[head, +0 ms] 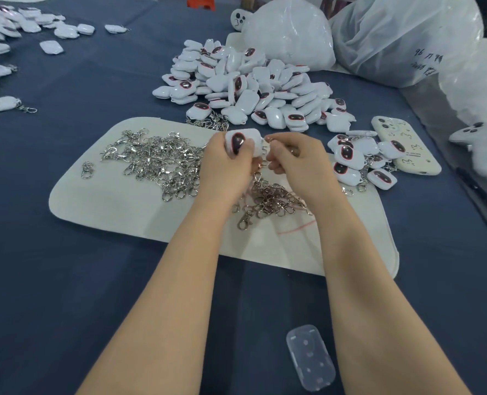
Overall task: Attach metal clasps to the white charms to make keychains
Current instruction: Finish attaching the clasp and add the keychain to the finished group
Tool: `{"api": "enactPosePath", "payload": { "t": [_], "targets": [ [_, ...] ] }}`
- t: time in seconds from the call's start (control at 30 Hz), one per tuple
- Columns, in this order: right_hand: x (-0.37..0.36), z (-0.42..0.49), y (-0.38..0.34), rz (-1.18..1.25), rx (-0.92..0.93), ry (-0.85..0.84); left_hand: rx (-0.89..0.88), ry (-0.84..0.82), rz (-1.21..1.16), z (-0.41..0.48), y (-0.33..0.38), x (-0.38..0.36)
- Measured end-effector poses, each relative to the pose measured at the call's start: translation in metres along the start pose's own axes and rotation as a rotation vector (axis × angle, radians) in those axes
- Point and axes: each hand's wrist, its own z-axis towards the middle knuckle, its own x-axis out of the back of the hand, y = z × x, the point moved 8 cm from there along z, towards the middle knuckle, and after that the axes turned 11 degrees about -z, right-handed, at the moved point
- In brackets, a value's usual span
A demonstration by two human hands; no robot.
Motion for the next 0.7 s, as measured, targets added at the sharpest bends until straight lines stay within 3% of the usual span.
{"api": "enactPosePath", "payload": {
  "t": [0.1, 0.2, 0.27, 0.53, 0.7],
  "targets": [
    [-0.009, -0.001, 0.003, 0.324, -0.085, -0.067, 0.202, 0.045, -0.419, 0.001, -0.011, 0.002],
    [-0.014, -0.002, 0.003, 0.284, -0.096, -0.074, 0.283, 0.048, -0.571, 0.000, -0.015, 0.001],
    [-0.010, -0.002, 0.000, 0.178, -0.050, -0.033, 0.298, 0.038, -0.592, -0.001, -0.015, -0.001],
    [-0.005, -0.003, -0.010, 0.243, 0.021, 0.077, 0.342, -0.022, -0.658, -0.003, -0.016, -0.008],
    [-0.005, -0.006, -0.017, 0.127, 0.073, 0.200, 0.261, -0.038, -0.545, -0.002, -0.013, -0.009]
  ]
}}
